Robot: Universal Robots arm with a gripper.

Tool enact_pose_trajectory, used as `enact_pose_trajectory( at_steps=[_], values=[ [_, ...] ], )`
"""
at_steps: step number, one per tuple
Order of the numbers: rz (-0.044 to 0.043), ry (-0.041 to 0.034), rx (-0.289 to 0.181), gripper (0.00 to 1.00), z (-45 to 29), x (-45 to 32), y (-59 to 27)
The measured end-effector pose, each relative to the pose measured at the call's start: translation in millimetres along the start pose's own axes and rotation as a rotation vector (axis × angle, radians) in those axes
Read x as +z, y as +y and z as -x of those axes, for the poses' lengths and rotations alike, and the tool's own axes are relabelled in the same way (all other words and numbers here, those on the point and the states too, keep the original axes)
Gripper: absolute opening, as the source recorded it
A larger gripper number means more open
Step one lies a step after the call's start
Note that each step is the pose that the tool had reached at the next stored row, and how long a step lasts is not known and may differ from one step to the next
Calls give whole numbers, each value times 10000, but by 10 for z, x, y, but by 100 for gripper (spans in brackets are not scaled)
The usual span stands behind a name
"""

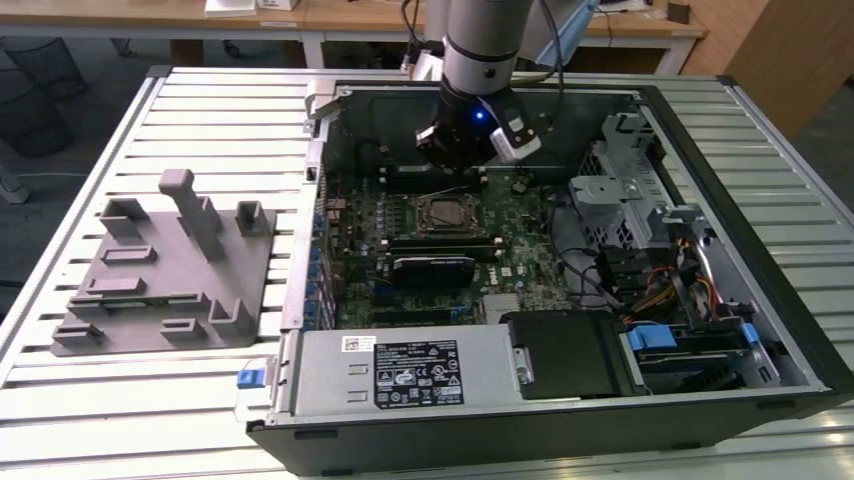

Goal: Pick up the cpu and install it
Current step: 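Install the first cpu locking lever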

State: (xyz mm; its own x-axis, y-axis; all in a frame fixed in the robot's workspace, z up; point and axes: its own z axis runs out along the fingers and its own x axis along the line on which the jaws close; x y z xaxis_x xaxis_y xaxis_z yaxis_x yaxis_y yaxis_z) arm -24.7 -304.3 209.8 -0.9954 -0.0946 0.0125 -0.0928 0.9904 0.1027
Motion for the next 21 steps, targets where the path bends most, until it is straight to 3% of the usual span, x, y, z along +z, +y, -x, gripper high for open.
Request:
enact_pose_trajectory(
  at_steps=[11,21],
  values=[
    [-6,2,1,11,1,66,-14],
    [-140,15,4,11,11,104,-20]
  ],
)
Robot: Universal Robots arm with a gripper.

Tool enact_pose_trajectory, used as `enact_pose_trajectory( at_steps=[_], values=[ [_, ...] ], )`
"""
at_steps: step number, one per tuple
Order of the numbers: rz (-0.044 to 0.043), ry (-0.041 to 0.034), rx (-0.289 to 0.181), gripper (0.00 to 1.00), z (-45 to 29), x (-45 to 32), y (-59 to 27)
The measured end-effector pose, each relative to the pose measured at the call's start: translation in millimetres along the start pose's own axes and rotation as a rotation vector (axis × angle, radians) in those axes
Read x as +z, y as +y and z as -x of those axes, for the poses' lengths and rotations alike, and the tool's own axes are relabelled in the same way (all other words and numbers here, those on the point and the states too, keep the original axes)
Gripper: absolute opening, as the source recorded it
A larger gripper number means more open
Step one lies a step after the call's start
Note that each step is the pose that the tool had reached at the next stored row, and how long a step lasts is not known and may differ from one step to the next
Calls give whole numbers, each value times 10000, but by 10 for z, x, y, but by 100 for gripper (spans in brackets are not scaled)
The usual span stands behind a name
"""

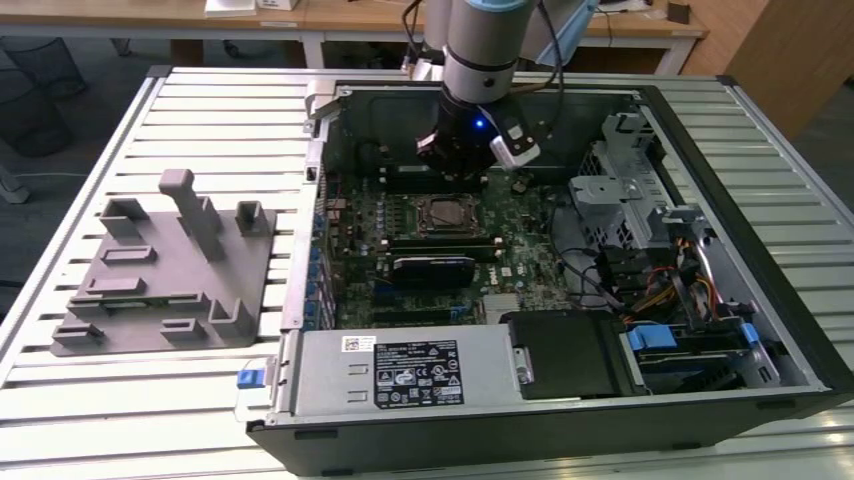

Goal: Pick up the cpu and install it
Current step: 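Install the first cpu locking lever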

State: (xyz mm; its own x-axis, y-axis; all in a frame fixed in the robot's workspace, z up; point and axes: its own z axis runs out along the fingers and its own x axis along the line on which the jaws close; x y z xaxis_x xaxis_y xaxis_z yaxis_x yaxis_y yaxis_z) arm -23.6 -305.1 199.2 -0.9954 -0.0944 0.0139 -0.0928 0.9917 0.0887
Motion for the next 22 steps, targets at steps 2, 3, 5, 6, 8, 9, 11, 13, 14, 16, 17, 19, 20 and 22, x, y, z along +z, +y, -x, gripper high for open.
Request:
enact_pose_trajectory(
  at_steps=[2,3,5,6,8,9,11,13,14,16,17,19,20,22],
  values=[
    [-28,5,1,11,1,3,-2],
    [-40,7,1,11,1,6,-2],
    [-52,7,1,11,2,12,-3],
    [-50,2,1,11,3,16,-2],
    [-55,2,1,11,5,24,-1],
    [-70,6,1,11,5,25,-3],
    [-85,7,2,11,7,32,-4],
    [-94,11,2,11,7,34,-4],
    [-95,11,2,11,7,33,-5],
    [-93,9,2,11,7,34,-4],
    [-92,8,2,11,7,27,-4],
    [-89,6,1,11,7,3,-1],
    [-92,8,2,11,7,-12,0],
    [-92,9,2,11,6,-37,2]
  ],
)
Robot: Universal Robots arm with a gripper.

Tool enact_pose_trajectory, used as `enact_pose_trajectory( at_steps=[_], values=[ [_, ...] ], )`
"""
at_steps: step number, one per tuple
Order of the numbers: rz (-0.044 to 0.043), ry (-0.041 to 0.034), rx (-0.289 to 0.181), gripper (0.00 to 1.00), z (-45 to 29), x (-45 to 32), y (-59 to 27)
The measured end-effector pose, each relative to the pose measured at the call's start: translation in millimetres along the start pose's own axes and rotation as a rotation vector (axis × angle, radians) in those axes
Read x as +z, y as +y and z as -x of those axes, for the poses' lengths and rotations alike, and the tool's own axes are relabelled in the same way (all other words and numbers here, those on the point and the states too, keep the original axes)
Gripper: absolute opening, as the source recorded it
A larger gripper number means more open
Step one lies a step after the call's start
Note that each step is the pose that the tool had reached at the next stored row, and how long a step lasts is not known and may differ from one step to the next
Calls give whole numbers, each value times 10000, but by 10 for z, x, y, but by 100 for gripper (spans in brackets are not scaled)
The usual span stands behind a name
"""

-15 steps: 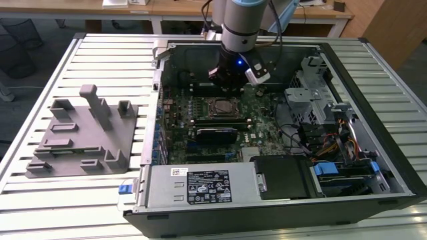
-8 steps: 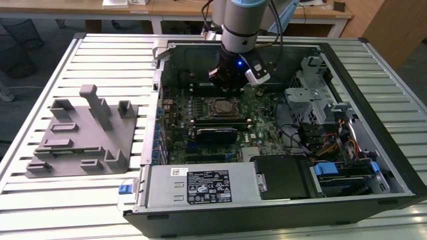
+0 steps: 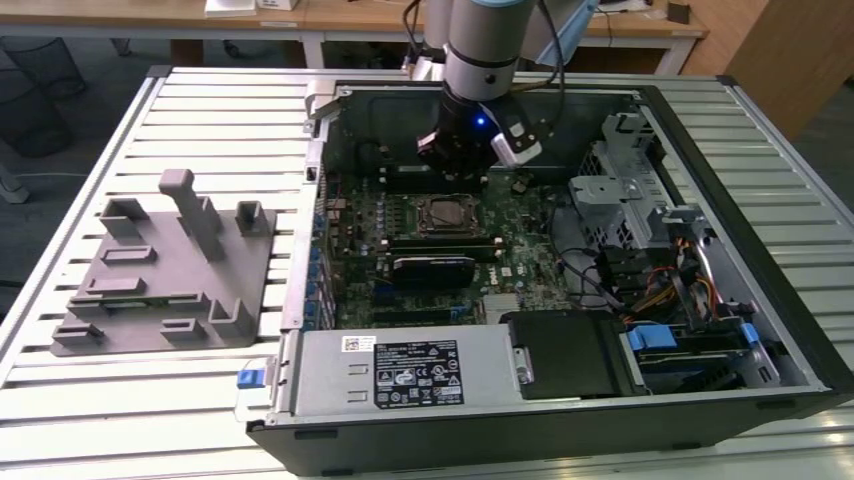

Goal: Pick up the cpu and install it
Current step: 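Install the first cpu locking lever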

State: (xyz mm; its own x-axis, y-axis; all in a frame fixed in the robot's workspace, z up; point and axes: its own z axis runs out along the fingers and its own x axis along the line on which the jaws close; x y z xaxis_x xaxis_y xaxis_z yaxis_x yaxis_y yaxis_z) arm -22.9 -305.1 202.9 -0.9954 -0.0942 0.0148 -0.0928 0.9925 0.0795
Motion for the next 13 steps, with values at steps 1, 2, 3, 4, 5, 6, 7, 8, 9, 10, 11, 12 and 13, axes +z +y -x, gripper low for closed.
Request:
enact_pose_trajectory(
  at_steps=[1,2,3,4,5,6,7,8,9,10,11,12,13],
  values=[
    [0,0,0,11,0,-9,1],
    [1,-1,0,11,0,-12,1],
    [3,-2,-1,11,0,-12,0],
    [2,-1,-2,11,0,-13,-6],
    [1,-1,-2,11,-1,-14,-11],
    [1,-1,-1,11,-2,-14,-15],
    [1,-1,0,11,-2,-14,-17],
    [0,-1,0,11,-2,-14,-20],
    [0,0,0,11,-2,-15,-23],
    [0,0,0,11,-2,-15,-26],
    [1,-1,0,11,-2,-15,-27],
    [0,0,0,11,-2,-15,-31],
    [0,0,-1,11,-2,-16,-34]
  ],
)
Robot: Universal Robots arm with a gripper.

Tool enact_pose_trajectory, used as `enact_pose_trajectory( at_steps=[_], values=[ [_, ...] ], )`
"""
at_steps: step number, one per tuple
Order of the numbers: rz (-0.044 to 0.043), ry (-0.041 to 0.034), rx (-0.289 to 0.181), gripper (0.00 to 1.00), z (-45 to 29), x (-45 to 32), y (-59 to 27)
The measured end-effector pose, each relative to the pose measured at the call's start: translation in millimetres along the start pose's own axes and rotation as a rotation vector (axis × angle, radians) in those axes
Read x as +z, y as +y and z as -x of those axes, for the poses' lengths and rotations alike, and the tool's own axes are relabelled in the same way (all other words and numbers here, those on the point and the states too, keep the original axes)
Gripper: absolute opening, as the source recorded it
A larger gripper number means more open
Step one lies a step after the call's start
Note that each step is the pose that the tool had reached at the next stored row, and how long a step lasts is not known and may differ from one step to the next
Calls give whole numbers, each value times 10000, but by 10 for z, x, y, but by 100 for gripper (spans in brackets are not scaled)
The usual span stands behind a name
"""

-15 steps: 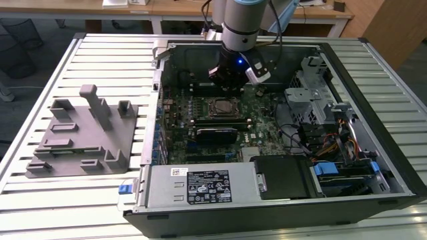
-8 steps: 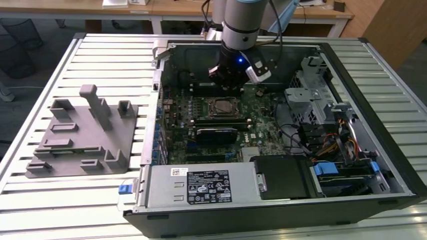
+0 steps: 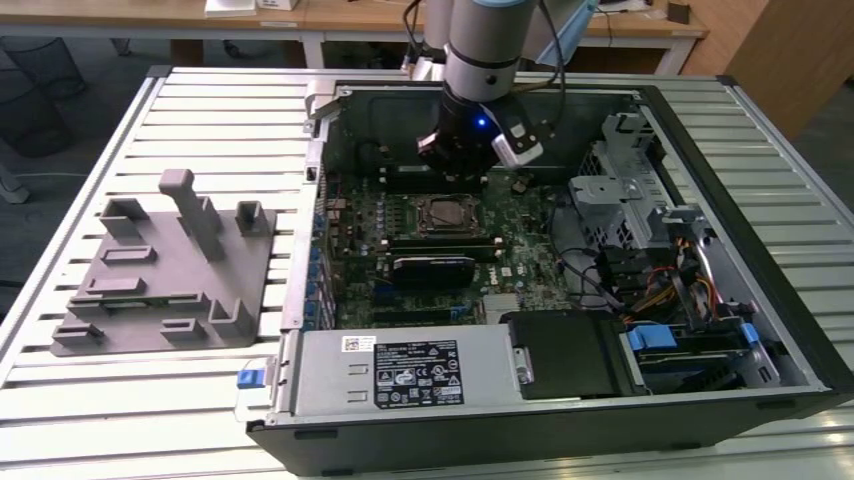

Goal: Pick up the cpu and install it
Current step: 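Install the first cpu locking lever, then install the second cpu locking lever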

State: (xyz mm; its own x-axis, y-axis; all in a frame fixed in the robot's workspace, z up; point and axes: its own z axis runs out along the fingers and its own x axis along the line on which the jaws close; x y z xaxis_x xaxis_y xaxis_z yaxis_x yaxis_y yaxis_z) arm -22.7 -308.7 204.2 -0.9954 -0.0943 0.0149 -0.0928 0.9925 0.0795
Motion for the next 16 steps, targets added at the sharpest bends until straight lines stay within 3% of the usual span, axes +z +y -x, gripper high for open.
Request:
enact_pose_trajectory(
  at_steps=[16],
  values=[
    [1,-1,0,11,-1,-5,-67]
  ],
)
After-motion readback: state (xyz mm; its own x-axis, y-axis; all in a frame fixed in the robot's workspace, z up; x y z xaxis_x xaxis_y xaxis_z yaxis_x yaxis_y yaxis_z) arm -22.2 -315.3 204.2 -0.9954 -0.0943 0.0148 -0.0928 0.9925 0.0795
